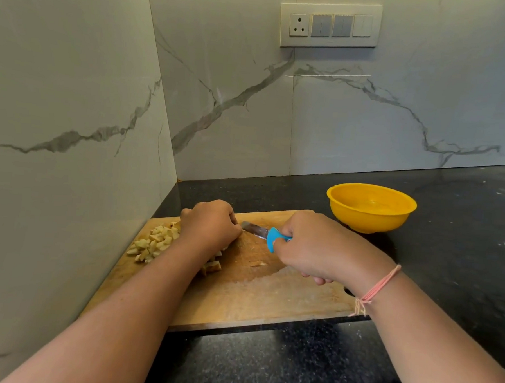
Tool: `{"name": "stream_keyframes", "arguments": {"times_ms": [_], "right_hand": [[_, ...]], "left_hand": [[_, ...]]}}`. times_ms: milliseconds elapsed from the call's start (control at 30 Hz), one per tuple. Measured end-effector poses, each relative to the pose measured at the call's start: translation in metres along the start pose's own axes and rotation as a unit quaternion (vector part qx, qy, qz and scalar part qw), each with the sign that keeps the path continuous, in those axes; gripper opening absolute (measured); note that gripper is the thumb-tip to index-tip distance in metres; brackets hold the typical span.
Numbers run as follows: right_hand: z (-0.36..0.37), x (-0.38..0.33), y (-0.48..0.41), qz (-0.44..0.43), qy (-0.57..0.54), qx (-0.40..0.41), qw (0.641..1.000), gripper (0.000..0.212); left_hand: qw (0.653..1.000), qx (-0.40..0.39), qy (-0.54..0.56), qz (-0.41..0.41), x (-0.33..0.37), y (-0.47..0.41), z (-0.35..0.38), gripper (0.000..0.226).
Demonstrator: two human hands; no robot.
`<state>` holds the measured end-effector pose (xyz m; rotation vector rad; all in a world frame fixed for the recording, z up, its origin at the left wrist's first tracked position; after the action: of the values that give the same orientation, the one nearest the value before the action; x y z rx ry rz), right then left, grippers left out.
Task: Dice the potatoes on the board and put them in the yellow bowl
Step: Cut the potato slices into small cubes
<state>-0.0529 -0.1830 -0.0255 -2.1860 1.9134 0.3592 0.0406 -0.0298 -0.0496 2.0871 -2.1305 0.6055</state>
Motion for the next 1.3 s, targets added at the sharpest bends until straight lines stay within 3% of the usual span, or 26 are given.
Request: {"name": "stream_keyframes", "arguments": {"times_ms": [167, 333, 467, 567, 700, 1067, 1200, 1300], "right_hand": [[-0.008, 0.005, 0.002, 0.005, 0.012, -0.025, 1.0, 0.034], [-0.017, 0.021, 0.003, 0.008, -0.057, -0.053, 0.997, 0.031], [-0.019, 0.025, 0.001, 0.025, -0.116, -0.004, 0.993, 0.028], [-0.018, 0.027, -0.003, 0.033, -0.133, 0.032, 0.99, 0.027], [-0.015, 0.028, -0.006, 0.038, -0.135, 0.059, 0.988, 0.029], [-0.012, 0.032, -0.01, 0.028, -0.152, 0.088, 0.984, 0.026], [-0.013, 0.034, -0.011, 0.023, -0.165, 0.101, 0.981, 0.024], [-0.012, 0.035, -0.011, 0.023, -0.171, 0.102, 0.98, 0.024]], "left_hand": [[1.0, 0.002, -0.007, -0.001, 0.001, 0.002, -0.001, 0.014], [0.999, -0.004, -0.032, 0.001, -0.001, 0.004, -0.003, 0.017], [0.999, 0.007, -0.037, 0.027, 0.001, 0.006, -0.008, 0.021], [0.995, -0.045, -0.007, 0.083, 0.008, 0.01, -0.005, 0.034], [0.985, -0.085, 0.041, 0.142, 0.016, 0.017, -0.003, 0.029], [0.992, -0.047, -0.087, 0.076, 0.011, 0.015, -0.018, 0.023], [0.99, -0.061, 0.011, 0.128, 0.012, 0.023, -0.026, 0.017], [0.969, -0.163, 0.1, 0.159, 0.021, 0.034, -0.027, 0.013]]}}
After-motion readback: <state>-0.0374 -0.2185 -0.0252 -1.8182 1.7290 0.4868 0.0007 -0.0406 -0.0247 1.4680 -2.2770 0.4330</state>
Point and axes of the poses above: each hand's wrist, its own y-axis away from the middle knuckle, its own z-axis out of the palm, x = y × z, the point moved 3 cm from there along -y, towards the middle knuckle, and after that the axes turned 9 degrees about y, right-handed, at the moved point
